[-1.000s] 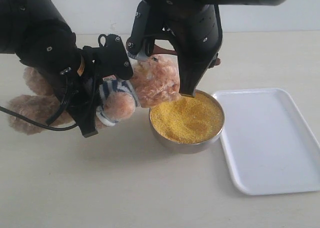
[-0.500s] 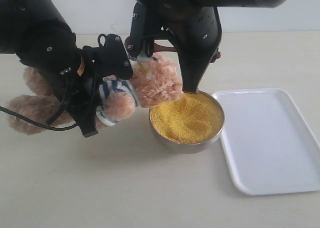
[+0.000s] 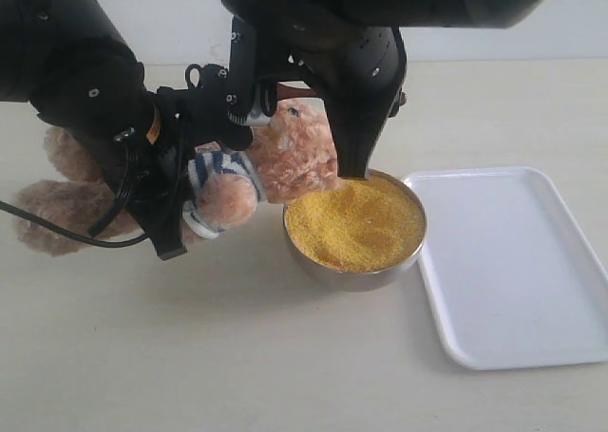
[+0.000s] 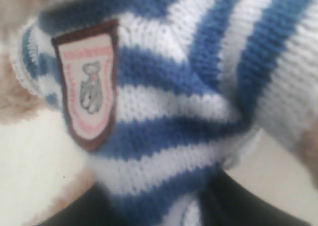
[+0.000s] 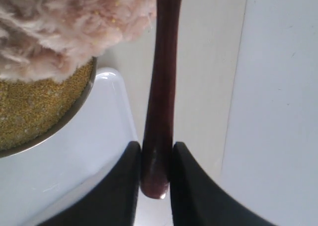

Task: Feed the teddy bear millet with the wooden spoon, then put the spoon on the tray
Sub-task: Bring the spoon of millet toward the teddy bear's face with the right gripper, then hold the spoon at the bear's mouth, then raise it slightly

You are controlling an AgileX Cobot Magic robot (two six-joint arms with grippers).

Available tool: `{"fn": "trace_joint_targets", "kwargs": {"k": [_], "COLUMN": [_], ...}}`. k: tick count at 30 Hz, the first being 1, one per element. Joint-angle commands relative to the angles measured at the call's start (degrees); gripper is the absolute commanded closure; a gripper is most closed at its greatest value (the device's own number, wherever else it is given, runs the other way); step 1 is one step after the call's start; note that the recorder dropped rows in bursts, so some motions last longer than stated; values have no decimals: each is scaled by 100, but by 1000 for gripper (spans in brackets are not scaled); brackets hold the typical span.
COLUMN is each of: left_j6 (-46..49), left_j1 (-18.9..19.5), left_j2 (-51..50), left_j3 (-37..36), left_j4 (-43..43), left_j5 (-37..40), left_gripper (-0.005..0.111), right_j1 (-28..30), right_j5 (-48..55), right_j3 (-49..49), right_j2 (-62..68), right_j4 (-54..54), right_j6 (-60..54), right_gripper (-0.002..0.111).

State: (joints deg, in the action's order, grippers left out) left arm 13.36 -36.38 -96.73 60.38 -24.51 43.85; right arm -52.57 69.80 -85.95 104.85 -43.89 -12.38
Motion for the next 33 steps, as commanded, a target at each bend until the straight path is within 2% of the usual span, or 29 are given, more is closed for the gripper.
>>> {"fn": "trace_joint_targets", "kwargs": {"k": [1,21,33], "left_j6": [-99,-141,-141], "left_j1": [-18,-18,-18], "left_j2": [16,16,16], "left_j3": [50,50,50], "left_j4": [-53,-36,-36], "left_j5": [-31,-7,-7], "left_gripper": [103,103,103], "right_j1": [4,4,4], "right_j5": [16,16,16], "right_j3": [17,334,334], "right_j2": [-30,-42,-293], "right_j4": [-47,-845,-450], "right_j6": [-16,266,278], "right_gripper": [109,109,109]}}
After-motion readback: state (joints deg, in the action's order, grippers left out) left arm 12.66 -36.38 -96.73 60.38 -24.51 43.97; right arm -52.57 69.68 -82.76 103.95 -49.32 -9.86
